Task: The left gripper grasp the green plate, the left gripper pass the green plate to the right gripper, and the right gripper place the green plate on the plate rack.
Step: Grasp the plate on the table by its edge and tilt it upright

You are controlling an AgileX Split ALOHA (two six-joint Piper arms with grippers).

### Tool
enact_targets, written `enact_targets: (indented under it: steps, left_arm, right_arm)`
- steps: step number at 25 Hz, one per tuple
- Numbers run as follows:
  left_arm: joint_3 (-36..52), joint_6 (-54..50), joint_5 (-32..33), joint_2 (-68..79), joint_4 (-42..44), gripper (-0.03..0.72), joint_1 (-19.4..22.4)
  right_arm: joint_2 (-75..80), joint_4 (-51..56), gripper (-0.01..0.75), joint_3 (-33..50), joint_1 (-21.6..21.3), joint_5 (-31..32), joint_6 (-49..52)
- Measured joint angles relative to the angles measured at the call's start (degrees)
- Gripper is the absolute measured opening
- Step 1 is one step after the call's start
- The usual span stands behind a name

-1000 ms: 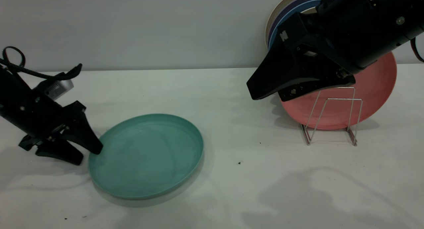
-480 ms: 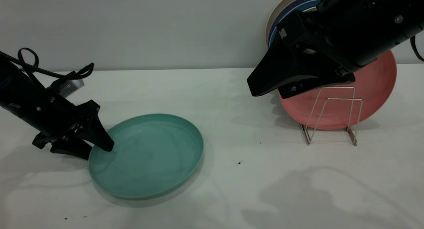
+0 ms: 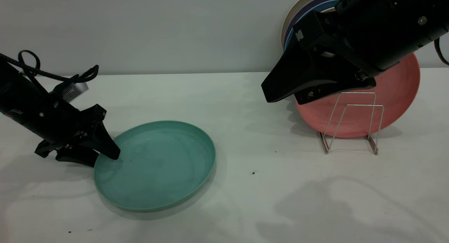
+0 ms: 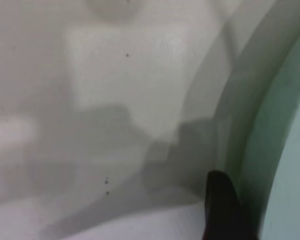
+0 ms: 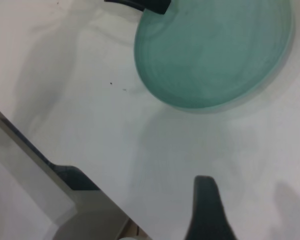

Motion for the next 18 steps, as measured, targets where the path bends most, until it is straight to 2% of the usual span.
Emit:
enact_targets:
  steps: [5, 8, 11, 15, 18]
  left_arm:
    - [-0.12, 0.0, 0.96, 1.2, -1.09, 0.425, 0.0]
    - [-0.18, 0.0, 1.31, 1.53, -1.52, 0.386, 0.0]
    - [-0.18, 0.0, 1.31, 1.95, -1.58, 0.266, 0.0]
    - [-0.18, 0.0, 0.85, 2.12, -1.53, 0.052, 0.0]
    - [-0.18, 0.11, 0.82, 2.05, -1.52, 0.021, 0.0]
  right_arm:
    - [0.0, 0.04, 0.533, 0.0, 0.0, 0.0, -0.13]
    - [0.0, 0.04, 0.533, 0.0, 0.0, 0.0, -0.13]
    - [0.0, 0.04, 0.533, 0.0, 0.0, 0.0, -0.13]
    - [0.0, 0.72, 0.533, 0.0, 0.0, 0.0, 0.14]
    - [0.34, 2.23, 0.533, 0.0, 0.0, 0.06, 0.14]
